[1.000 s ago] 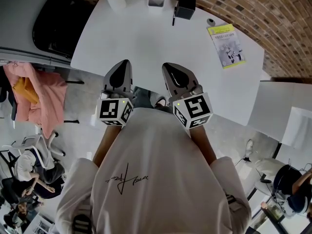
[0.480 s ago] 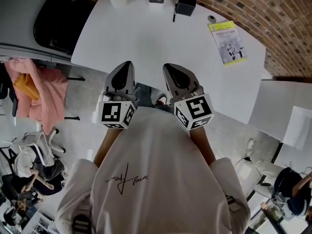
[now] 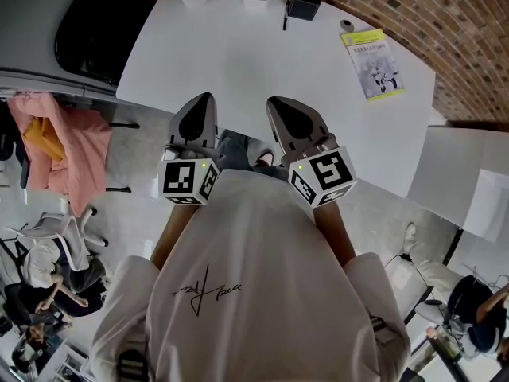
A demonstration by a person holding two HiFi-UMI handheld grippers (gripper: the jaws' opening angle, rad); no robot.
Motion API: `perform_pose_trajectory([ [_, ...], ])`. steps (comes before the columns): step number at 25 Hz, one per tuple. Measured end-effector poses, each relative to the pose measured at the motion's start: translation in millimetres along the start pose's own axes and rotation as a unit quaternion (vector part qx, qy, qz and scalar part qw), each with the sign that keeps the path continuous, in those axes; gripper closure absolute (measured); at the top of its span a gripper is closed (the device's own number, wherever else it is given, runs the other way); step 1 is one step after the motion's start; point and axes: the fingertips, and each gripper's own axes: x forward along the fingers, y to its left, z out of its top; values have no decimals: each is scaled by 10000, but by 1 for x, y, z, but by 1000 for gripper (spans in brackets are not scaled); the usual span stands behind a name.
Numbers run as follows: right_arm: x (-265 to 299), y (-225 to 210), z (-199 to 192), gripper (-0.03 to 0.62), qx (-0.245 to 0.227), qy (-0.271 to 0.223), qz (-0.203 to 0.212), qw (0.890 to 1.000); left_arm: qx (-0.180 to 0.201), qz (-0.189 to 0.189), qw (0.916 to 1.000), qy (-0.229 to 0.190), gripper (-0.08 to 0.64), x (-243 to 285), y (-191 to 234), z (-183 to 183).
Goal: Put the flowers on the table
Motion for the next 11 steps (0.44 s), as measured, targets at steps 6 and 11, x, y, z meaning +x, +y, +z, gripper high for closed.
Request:
perform_pose_trajectory([
  [6, -3, -2, 4, 568, -29, -11, 104, 9999, 24, -150, 9999, -78, 554, 0, -7, 0],
  [11, 2, -4, 9, 568, -31, -51, 247, 9997, 96, -143, 9998, -113, 554, 3, -3, -1],
])
